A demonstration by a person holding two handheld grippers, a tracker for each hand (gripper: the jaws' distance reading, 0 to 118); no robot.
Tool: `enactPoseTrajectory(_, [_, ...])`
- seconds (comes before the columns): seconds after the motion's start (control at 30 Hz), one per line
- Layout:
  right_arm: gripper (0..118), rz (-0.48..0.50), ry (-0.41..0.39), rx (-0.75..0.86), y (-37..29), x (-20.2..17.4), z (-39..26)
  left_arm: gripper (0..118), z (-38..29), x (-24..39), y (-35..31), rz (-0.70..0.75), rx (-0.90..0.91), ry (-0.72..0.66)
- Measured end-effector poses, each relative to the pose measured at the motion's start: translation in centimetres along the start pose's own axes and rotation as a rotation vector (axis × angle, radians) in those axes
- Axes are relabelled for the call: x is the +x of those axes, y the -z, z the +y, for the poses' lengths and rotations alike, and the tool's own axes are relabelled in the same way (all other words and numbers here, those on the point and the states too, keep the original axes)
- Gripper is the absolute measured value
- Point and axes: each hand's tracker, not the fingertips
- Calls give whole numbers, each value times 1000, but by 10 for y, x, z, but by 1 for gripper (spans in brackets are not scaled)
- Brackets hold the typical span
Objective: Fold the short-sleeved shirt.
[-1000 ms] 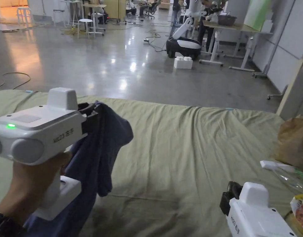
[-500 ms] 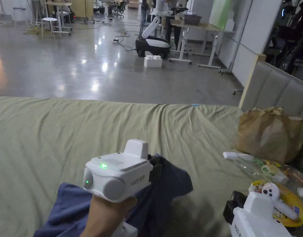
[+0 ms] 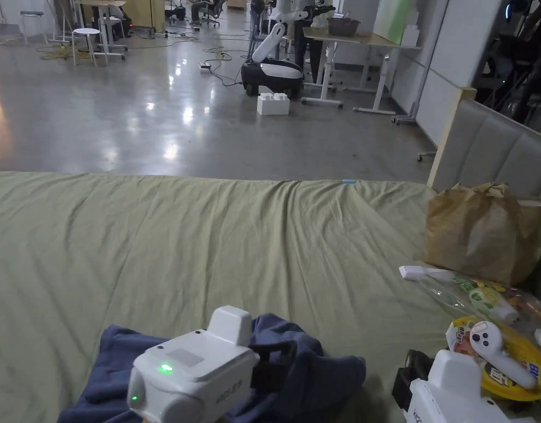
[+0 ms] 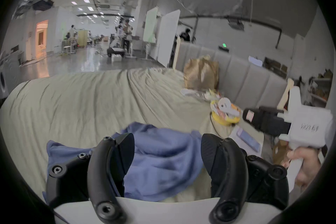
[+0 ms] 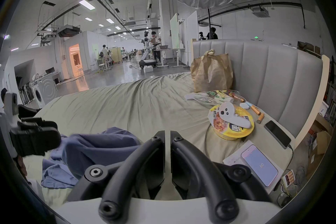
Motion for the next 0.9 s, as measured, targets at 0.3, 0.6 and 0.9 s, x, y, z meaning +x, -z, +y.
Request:
enactPoseTrajectory(0.3, [6,90,-68,72,0,-43,26,74,9,-55,-87,233,234,-77])
enactPoseTrajectory(0.6, [6,125,-129,172,-1,-85,36,11,-9,-84,-126,553,218,-59])
enactPoseTrajectory(0.9, [6,167,-172,219,-3,-105,40,0,-24,-126,-131,524,104,-126])
